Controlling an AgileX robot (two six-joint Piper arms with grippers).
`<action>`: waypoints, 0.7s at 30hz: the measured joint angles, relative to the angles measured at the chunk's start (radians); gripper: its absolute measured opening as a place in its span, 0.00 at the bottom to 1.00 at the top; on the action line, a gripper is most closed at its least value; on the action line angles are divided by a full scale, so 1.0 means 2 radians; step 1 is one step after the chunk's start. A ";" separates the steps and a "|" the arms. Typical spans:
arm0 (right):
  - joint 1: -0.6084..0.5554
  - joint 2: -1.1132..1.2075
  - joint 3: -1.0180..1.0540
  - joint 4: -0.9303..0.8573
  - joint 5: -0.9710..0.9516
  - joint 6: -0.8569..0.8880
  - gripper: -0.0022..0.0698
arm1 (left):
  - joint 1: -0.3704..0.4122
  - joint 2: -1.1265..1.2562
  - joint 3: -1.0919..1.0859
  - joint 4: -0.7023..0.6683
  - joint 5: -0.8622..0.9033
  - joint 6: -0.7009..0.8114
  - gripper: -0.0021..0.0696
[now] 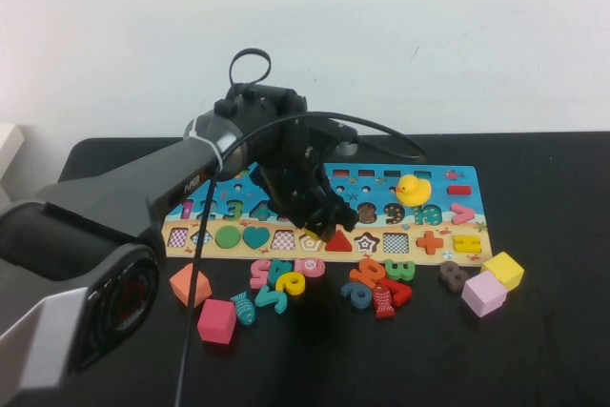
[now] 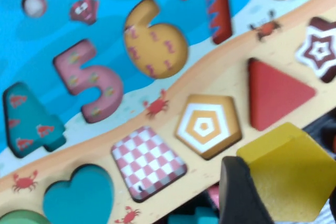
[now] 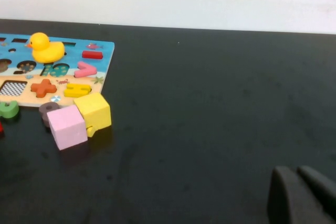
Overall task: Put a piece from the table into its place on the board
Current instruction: Place the "Pentagon" into the hole of the Pentagon
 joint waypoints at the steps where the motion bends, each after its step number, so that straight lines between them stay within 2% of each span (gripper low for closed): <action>1: 0.000 0.000 0.000 0.000 0.000 0.000 0.06 | 0.000 0.002 0.000 0.001 0.000 -0.001 0.47; 21: 0.000 0.000 0.000 0.000 0.000 0.000 0.06 | 0.011 0.035 -0.002 -0.010 -0.048 -0.031 0.47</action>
